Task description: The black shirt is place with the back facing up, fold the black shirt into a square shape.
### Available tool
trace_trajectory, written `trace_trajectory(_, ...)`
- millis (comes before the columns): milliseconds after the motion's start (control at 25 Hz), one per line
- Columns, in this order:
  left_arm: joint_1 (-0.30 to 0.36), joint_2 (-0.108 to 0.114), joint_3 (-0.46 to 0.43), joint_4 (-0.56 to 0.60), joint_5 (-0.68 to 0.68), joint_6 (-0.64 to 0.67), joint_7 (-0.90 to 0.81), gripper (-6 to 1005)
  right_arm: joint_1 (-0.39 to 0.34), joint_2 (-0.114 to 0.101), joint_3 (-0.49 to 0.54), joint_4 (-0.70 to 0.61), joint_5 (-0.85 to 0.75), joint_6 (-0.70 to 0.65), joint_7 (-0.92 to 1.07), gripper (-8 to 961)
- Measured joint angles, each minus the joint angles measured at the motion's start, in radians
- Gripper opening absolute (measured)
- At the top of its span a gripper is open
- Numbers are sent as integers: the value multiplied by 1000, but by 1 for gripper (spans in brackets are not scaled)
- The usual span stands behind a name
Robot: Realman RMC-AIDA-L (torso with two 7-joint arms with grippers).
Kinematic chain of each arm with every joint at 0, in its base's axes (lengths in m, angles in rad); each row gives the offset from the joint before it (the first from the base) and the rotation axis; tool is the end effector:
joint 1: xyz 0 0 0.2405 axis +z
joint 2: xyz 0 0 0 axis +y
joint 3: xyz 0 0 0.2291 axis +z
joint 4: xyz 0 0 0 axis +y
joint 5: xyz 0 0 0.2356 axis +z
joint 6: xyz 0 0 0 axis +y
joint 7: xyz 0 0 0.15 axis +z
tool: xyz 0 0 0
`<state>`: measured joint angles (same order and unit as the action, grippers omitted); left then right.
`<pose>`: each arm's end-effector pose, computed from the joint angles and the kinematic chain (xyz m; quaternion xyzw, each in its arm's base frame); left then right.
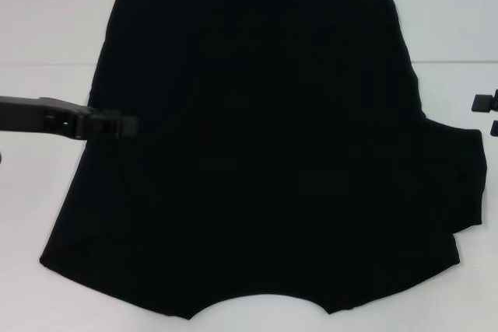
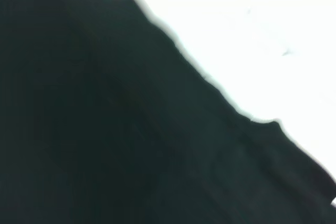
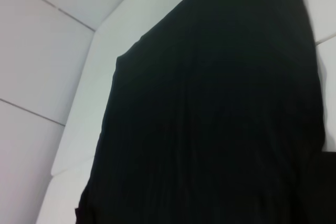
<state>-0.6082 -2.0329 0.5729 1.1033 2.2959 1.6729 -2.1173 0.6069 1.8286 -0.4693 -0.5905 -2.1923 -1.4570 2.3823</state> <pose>-0.2300 0.3749 0.1149 -0.8869 -0.4014 -0.1409 0.1801 0.3090 0.3839 0.1224 -0.7070 0.6402 0.2461 0.1726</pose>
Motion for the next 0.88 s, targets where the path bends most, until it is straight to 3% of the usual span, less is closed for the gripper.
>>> trace_trajectory(120, 30, 8, -51, -48, -38, -4, 33, 445, -2, -2, -19, -5, -2, -11, -25, 873)
trace_trajectory(280, 48, 10, -142, -144, -71, 6, 98, 472, -8, -12, -33, -7, -3, -36, -56, 873)
trace_trajectory(560, 54, 14, -160, -209, -73, 21, 105, 518, -5, -32, -38, -8, -134, -79, -27, 872)
trace_trajectory(760, 53, 15, -163, -231, -76, 12, 86, 347, -9, -32, -36, -9, -224, -94, 39, 872)
trace_trajectory(880, 48, 15, -164, -235, -74, 6, 79, 352, -10, -27, -36, 0, -232, -92, 53, 872)
